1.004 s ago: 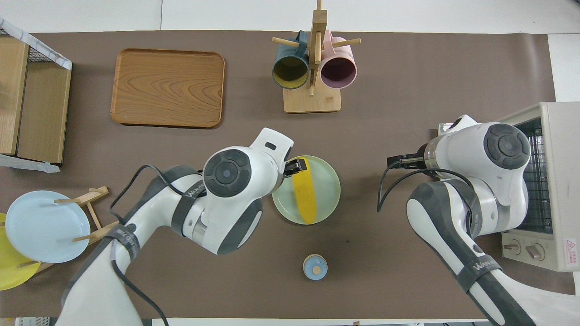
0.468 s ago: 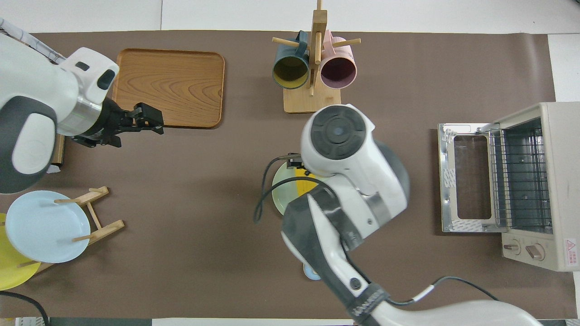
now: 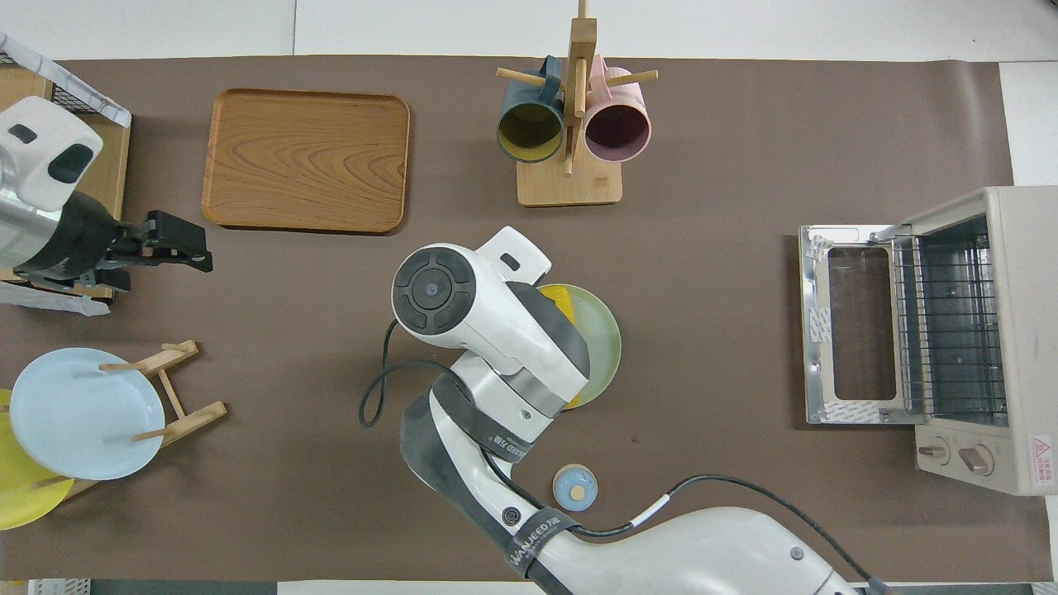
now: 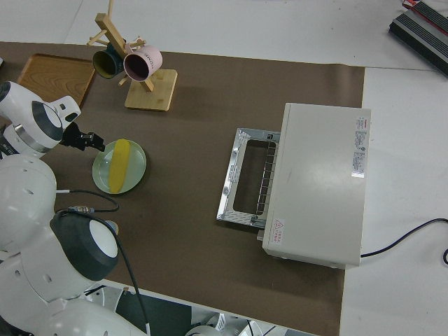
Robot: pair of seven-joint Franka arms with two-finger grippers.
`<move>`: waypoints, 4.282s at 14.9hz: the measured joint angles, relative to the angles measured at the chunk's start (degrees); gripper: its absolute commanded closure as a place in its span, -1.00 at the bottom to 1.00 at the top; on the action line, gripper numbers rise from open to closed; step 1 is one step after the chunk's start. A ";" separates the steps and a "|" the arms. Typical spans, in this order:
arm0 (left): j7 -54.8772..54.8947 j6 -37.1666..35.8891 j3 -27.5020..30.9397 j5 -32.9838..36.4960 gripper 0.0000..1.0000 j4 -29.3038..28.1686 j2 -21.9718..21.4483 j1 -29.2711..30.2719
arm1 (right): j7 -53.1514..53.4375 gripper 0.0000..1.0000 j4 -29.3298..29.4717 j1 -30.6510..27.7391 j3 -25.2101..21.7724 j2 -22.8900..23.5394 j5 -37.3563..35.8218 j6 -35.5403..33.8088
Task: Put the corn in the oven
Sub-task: 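Grasp the green plate rim with the right gripper, then carry the plate with corn into the open oven with the right gripper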
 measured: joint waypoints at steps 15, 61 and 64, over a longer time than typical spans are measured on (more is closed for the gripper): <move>2.08 -2.00 -0.84 -0.04 -1.00 4.53 2.21 1.14 | 0.00 0.81 -7.26 0.44 0.21 -2.25 0.00 4.82; 2.46 -1.89 -5.52 0.27 -1.00 5.38 3.22 3.41 | -41.10 0.58 -26.24 -42.37 -2.29 -23.65 -8.08 -10.71; 2.46 -1.90 -5.52 0.27 -1.00 5.38 3.20 3.41 | -41.14 0.44 -26.16 -42.41 -2.19 -23.63 -8.08 -10.21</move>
